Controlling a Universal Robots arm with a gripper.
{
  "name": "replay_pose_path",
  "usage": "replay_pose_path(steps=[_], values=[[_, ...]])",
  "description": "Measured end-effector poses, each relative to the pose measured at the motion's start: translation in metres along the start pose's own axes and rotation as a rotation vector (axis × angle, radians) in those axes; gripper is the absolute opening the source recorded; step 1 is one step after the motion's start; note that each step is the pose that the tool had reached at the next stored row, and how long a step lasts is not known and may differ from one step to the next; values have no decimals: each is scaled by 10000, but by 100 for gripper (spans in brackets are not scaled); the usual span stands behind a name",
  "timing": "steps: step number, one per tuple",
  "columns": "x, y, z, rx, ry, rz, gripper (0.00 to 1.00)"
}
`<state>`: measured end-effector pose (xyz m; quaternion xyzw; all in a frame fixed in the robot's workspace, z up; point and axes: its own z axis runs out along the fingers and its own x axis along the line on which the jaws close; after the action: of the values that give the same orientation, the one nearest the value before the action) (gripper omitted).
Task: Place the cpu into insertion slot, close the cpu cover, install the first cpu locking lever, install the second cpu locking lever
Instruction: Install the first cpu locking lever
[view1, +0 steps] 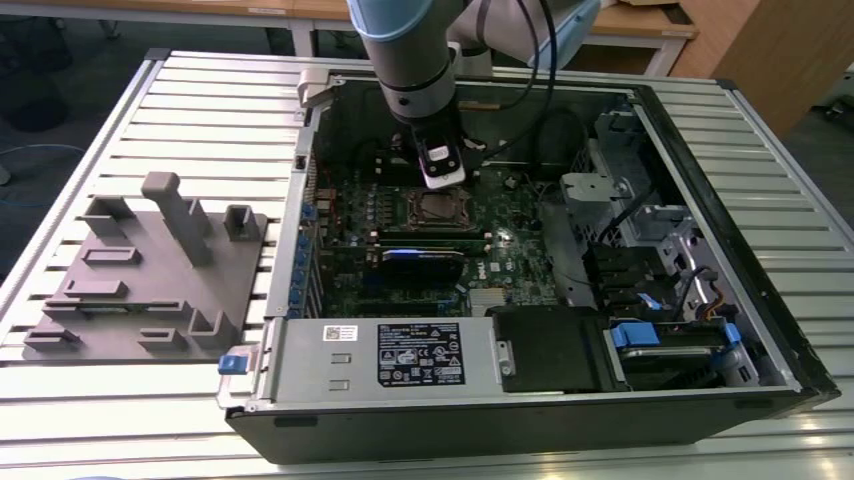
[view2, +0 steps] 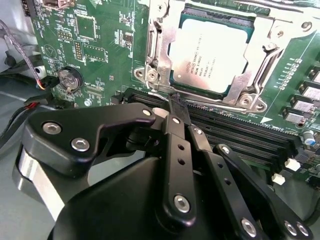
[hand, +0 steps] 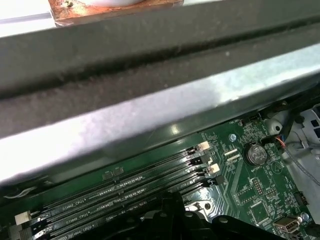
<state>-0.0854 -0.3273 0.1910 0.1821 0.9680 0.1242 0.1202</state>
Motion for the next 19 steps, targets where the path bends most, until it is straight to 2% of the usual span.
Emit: replay_pose_path(steps=[8,19], values=[[1,-1,3,45,-40,-21,11],[5,-9,24,44,-50,-24,11]])
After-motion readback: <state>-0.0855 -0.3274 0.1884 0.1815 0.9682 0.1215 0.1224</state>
